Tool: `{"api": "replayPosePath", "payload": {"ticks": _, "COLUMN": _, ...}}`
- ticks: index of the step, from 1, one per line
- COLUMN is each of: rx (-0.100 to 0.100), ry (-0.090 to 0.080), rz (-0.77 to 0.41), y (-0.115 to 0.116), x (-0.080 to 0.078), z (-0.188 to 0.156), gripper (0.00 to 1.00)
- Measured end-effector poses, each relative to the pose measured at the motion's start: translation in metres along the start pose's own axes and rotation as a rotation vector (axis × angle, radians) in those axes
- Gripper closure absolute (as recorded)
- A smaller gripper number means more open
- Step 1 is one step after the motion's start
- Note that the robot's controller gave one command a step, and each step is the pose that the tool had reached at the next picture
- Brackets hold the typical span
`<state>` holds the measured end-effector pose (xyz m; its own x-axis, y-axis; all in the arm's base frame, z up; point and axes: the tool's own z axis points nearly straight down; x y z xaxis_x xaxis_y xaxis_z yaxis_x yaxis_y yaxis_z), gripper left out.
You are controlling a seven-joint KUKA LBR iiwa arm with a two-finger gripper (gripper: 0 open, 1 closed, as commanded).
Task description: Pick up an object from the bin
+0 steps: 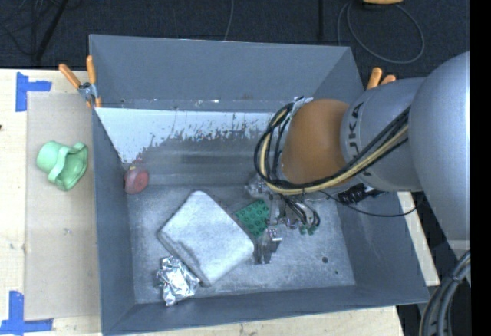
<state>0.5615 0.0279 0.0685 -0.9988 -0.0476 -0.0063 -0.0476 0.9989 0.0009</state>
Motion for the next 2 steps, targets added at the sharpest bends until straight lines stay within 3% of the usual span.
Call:
{"api": "replayPosePath", "payload": {"ticks": 1, "rx": 0.000, "ry": -0.002, "rz": 0.000, "y": -0.0016, "x": -0.0010, "z": -0.0072, "gripper": 1.00}}
{"api": "replayPosePath", "payload": {"ticks": 2, "rx": 0.001, "ry": 0.002, "rz": -0.001, "y": -0.0020, "x": 0.0012, "z": -0.0031, "gripper": 0.00}}
